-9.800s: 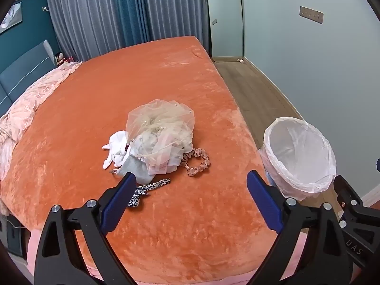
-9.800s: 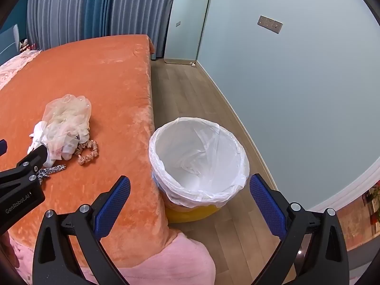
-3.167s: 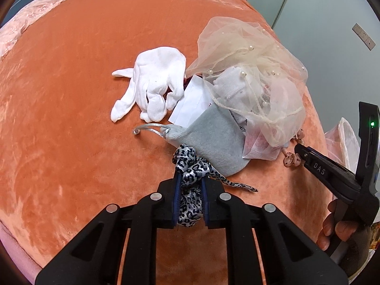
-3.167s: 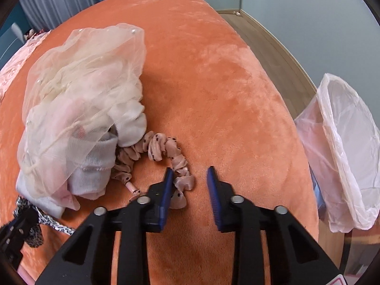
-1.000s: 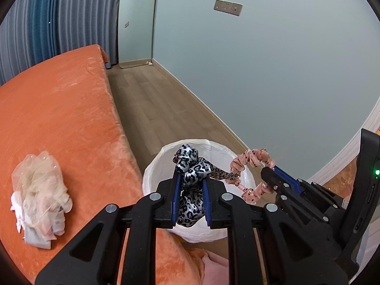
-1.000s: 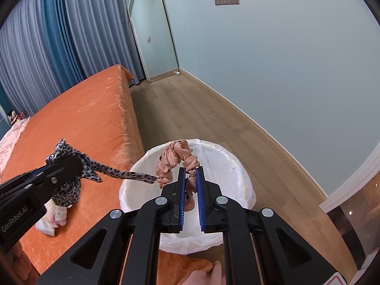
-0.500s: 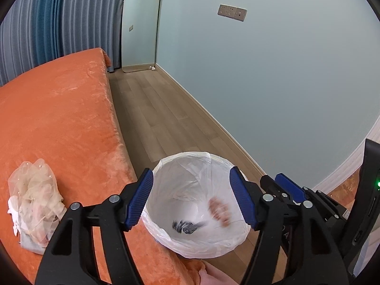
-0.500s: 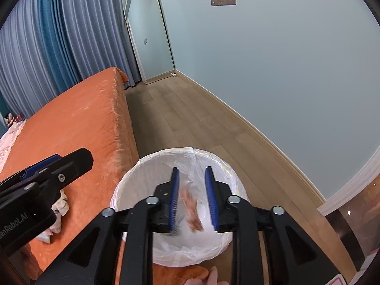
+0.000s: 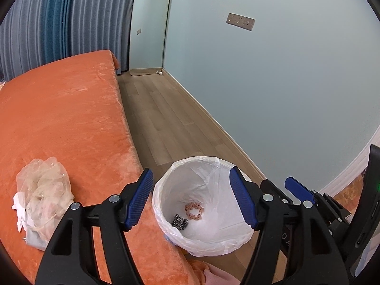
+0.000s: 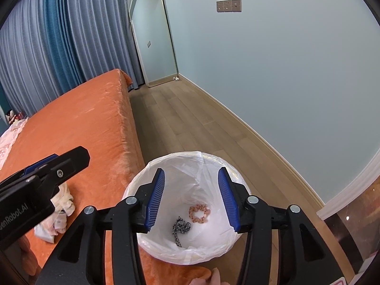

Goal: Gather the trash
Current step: 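Move both tools back to the pile and close the left tool on the grey sock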

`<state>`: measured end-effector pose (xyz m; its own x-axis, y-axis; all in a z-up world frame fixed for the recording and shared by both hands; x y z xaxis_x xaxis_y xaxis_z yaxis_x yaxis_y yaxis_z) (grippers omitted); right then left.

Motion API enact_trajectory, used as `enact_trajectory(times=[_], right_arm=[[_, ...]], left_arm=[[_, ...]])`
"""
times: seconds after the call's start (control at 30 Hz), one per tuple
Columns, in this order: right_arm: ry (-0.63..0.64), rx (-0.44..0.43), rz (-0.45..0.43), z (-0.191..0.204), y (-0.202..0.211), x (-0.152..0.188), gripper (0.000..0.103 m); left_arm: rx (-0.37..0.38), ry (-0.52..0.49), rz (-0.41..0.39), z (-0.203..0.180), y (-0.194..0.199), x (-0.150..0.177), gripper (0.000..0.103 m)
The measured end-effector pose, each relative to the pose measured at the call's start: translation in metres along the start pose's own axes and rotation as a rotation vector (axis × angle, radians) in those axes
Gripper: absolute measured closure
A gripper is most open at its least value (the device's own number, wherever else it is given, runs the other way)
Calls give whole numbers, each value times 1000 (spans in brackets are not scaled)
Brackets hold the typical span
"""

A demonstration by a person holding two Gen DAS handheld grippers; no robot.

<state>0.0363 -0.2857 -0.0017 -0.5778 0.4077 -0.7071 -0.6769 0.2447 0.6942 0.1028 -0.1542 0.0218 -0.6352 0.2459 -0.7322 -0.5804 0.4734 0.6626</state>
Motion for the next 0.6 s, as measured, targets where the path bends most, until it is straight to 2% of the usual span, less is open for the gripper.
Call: enact_trajectory(times=[0.2,0.6], right_arm=[[31,-16,0,22,11,3,53],[124,-66,4,82,29,15,52]], left_arm=[[-25,27,-18,21,17,1,40],[-133,73,-55,73,55,14,40]])
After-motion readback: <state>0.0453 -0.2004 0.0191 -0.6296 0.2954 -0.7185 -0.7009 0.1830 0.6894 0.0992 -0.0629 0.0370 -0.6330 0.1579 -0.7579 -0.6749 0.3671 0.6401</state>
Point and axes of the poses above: each gripper's, at about its wrist camera, not at the fingertips, and y roughly against the way its jaws point, z to its left, x to its underside, the point moved 1 cm from there along -y, roughly the way its jaws point, and after that the axes turned 4 degrees about -y, right-handed, at the moved point
